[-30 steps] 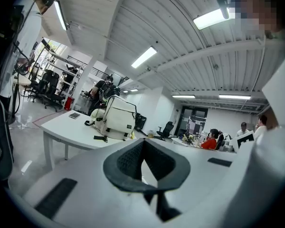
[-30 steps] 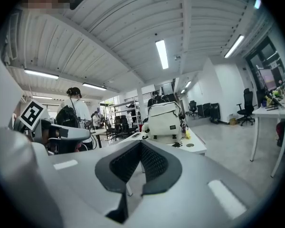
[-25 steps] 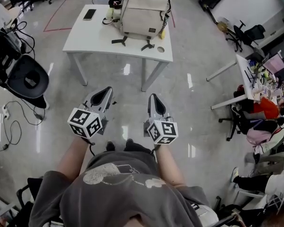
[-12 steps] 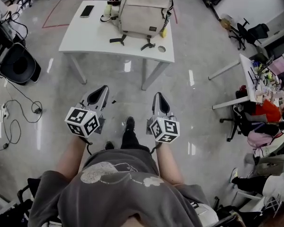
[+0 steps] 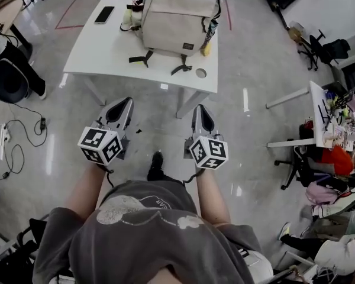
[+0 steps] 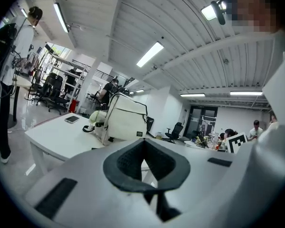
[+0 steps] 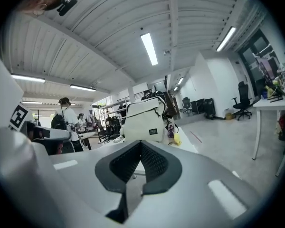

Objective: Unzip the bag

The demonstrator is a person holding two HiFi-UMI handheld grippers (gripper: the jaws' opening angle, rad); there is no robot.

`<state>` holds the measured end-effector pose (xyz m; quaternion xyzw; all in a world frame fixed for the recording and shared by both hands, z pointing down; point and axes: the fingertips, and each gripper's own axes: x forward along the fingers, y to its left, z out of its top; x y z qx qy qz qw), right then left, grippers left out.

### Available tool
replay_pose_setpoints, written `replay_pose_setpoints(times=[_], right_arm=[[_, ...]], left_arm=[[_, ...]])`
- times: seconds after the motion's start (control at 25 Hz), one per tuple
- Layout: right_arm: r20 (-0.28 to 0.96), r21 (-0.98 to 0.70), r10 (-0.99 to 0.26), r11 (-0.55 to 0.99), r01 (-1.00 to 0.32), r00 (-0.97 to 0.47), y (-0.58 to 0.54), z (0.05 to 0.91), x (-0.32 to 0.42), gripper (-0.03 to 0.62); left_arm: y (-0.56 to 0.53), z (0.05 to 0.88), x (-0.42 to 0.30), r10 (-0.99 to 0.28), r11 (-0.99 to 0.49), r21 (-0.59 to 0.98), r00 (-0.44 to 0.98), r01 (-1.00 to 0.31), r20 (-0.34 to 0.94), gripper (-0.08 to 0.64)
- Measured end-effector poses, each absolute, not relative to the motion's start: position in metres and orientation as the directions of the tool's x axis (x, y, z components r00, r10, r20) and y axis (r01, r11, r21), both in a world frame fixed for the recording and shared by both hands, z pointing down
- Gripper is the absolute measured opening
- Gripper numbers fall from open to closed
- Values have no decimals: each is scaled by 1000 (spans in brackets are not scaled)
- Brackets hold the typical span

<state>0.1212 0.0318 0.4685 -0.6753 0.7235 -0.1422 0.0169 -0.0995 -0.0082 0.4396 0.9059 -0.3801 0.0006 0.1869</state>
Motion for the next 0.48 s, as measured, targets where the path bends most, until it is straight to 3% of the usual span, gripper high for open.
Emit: replay_pose_setpoints(times=[0.48], right_arm=[[194, -267, -970, 93, -959, -148, -35, 484, 193, 0]], left_arm=[[-70, 445, -25, -727, -601, 318, 667, -733, 165, 6]])
